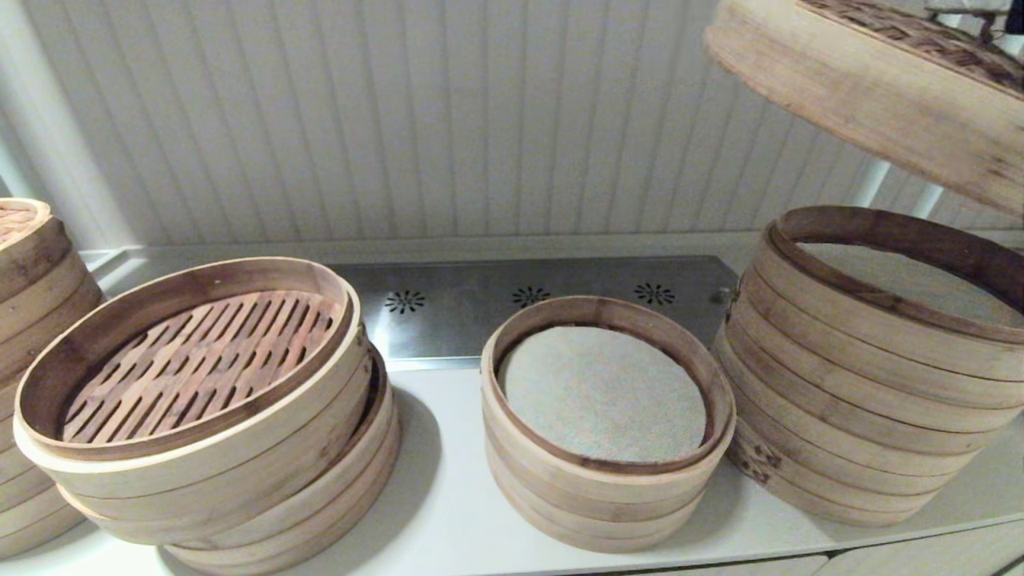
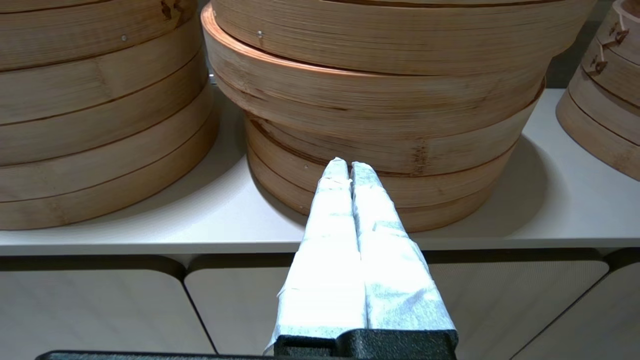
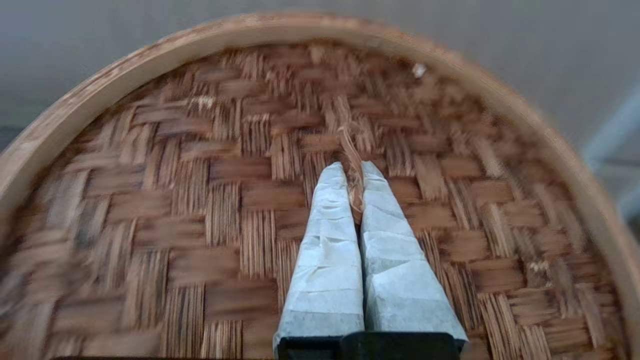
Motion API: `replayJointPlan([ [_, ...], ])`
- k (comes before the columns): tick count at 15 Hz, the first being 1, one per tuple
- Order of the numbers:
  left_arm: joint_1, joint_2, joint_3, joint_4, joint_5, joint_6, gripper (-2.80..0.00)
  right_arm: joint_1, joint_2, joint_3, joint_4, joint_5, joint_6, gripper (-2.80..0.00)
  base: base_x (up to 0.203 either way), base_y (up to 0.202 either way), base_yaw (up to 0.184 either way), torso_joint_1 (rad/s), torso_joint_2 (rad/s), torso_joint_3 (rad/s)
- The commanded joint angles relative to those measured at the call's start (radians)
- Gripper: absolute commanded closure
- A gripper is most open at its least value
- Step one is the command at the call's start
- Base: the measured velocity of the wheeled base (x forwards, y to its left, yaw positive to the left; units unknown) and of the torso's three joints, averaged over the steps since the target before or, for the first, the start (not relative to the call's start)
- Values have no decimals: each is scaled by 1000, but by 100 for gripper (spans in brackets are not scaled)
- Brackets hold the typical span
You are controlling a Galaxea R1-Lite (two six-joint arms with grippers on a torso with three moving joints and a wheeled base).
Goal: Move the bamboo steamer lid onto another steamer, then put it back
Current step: Put the steamer
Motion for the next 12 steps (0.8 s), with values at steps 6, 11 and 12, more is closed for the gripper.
replayJointPlan([
  [6, 0, 1, 0, 0, 0, 0, 0, -322, 78, 67, 36, 158, 22, 0, 0, 0, 0, 0, 0, 0],
  [11, 0, 1, 0, 0, 0, 0, 0, -381, 124, 138, 25, 203, 106, 0, 0, 0, 0, 0, 0, 0],
  [12, 0, 1, 1, 0, 0, 0, 0, -402, 133, 145, 26, 229, 111, 0, 0, 0, 0, 0, 0, 0],
])
